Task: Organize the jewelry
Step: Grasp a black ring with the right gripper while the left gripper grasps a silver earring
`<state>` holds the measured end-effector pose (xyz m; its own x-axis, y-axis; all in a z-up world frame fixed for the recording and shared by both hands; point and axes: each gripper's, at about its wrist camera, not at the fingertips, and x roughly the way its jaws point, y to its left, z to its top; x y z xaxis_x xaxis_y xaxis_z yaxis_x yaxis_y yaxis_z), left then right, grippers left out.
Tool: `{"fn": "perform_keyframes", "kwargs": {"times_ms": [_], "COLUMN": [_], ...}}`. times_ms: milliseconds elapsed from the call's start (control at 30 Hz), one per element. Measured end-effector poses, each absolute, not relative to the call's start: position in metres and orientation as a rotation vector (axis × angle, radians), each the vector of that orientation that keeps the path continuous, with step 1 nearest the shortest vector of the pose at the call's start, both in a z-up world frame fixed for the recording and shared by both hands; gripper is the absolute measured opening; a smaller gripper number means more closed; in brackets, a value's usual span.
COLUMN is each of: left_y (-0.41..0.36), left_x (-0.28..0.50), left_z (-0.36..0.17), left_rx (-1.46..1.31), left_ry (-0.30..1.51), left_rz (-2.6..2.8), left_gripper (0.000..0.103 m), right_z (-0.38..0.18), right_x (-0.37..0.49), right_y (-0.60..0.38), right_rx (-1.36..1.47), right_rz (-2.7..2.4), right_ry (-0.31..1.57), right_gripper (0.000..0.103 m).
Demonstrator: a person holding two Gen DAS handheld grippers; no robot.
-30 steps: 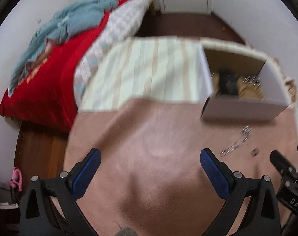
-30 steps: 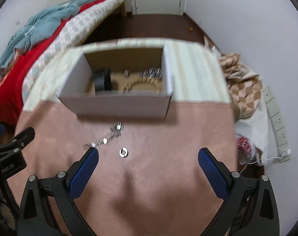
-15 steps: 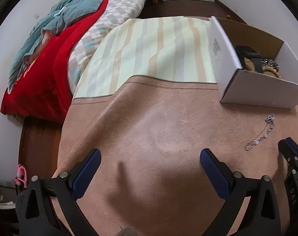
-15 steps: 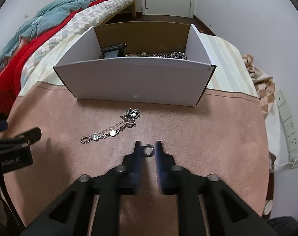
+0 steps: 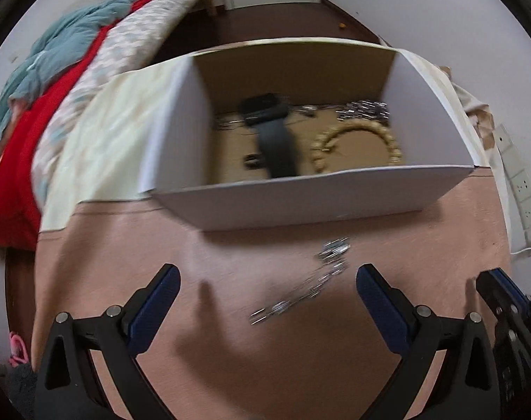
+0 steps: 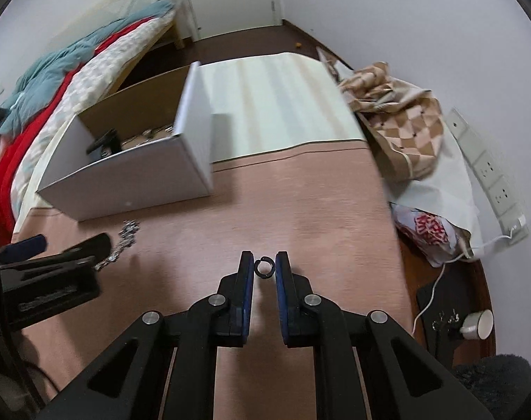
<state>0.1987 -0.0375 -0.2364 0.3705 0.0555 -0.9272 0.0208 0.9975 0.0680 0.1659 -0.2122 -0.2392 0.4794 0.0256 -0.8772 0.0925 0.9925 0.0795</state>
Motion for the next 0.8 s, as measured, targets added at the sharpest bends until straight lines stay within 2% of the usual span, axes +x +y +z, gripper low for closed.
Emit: {"fn": "perform_keyframes", "kwargs": {"times_ms": [67,133,200,233,300,333,400,800], "left_y": [-0.044,-0.051,-0.057,-0.057,-0.059,-0.060,-0.060,-0.061], "left_x": [0.202,0.205,0.207,0.208,0.208,0.208,0.209,0.166], "left_z": [-0.238,-0.240,-0.243,-0.244,-0.242,-0.242,-0.243,-0.203], "left_rx": [0.086,0.098,0.113,0.111,0.115,0.119,0.121,0.062], "left_ry": [1.184,1.178,1.186,1.191,1.175,1.176,1.177,1.165], "left_rz": [0.012,-0.015,-0.037,-0.055,-0.076,-0.086,-0.095,-0.250], "left_gripper": [0.100,0.088,0.058,0.053,0.027,0.023,0.007,0.006], "right_z": [-0.238,-0.238,-0.237,-0.237,-0.236,-0.236,-0.234,-0.194], "right_x": [0.167,0.167,0.169,0.170,0.171,0.171,0.171,0.165], "right_y": [-0.219,-0.221,-0.226,-0.227,-0.229,-0.229,-0.230,-0.225], "right_rx": [0.136,0.142,0.150,0.154,0.162,0.165,0.174,0.206], "right_rz": [-0.048,-0.052,-0.055,-0.055,-0.058,-0.058,-0.059,-0.005], "right_ry": [1.069,1.067,1.066,1.065,1.064,1.063,1.059,0.997], "right_gripper": [0.013,0.013,0.013,0.013,0.013,0.013,0.013,0.013]}}
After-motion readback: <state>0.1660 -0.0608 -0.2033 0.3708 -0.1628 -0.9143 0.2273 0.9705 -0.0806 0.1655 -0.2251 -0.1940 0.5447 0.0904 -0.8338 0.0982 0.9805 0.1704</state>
